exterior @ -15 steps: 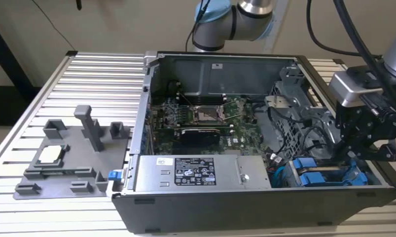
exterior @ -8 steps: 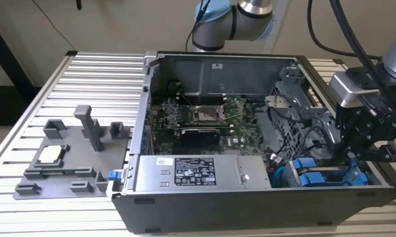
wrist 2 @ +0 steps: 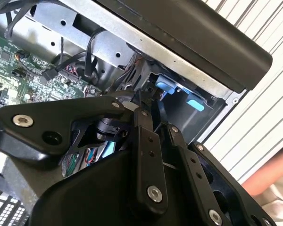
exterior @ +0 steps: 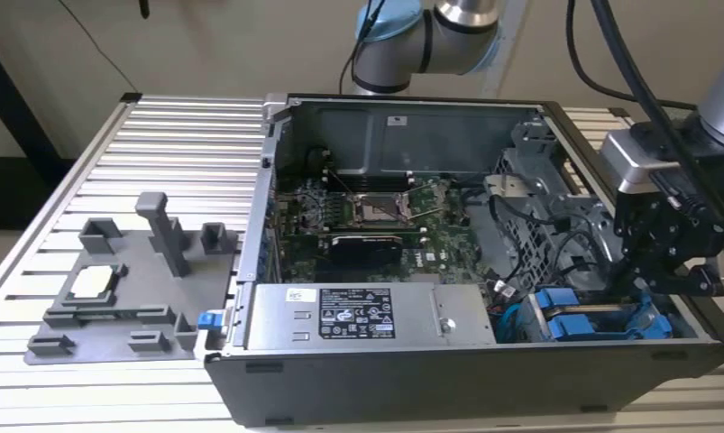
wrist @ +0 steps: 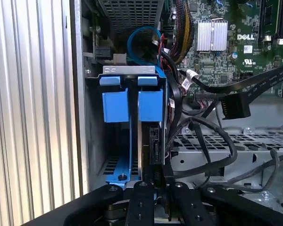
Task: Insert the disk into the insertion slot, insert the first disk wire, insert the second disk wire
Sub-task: 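Insert the first disk wire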
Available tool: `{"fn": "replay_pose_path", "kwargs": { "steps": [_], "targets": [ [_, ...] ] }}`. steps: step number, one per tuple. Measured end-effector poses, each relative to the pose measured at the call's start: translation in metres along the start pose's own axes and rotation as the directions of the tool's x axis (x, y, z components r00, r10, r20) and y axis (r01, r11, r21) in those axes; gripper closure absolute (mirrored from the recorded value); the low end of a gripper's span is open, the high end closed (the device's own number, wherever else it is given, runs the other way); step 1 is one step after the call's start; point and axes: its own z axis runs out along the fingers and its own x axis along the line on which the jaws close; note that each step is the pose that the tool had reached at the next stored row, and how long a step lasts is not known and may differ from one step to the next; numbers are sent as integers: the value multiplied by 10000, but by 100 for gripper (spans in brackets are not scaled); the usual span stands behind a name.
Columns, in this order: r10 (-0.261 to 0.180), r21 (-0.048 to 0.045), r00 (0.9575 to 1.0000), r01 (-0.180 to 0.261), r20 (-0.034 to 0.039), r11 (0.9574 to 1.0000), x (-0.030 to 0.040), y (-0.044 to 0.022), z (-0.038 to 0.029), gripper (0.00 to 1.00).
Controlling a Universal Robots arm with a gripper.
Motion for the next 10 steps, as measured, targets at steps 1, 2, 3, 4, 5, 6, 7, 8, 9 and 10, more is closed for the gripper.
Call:
{"fn": "replay_pose_path", "kwargs": {
  "steps": [1,2,3,4,5,6,7,8,9,10],
  "targets": [
    [10,0,10000,-10,-2,10000,-4,0,-1,81],
    [11,0,10000,-11,-2,10000,-8,0,-1,81],
    [11,0,10000,-11,-2,10000,-13,0,0,81],
    [12,0,10000,-12,-2,10000,-16,0,0,81],
    [11,0,10000,-11,-2,10000,-18,0,0,81],
    [11,0,10000,-11,-2,10000,-18,0,0,81],
    [11,0,10000,-11,-3,10000,-18,0,0,81],
    [11,1,10000,-11,-4,10000,-18,0,0,81],
    [12,3,10000,-12,-3,10000,-18,0,3,81],
    [11,6,10000,-11,-4,10000,-18,0,4,81]
  ]
}}
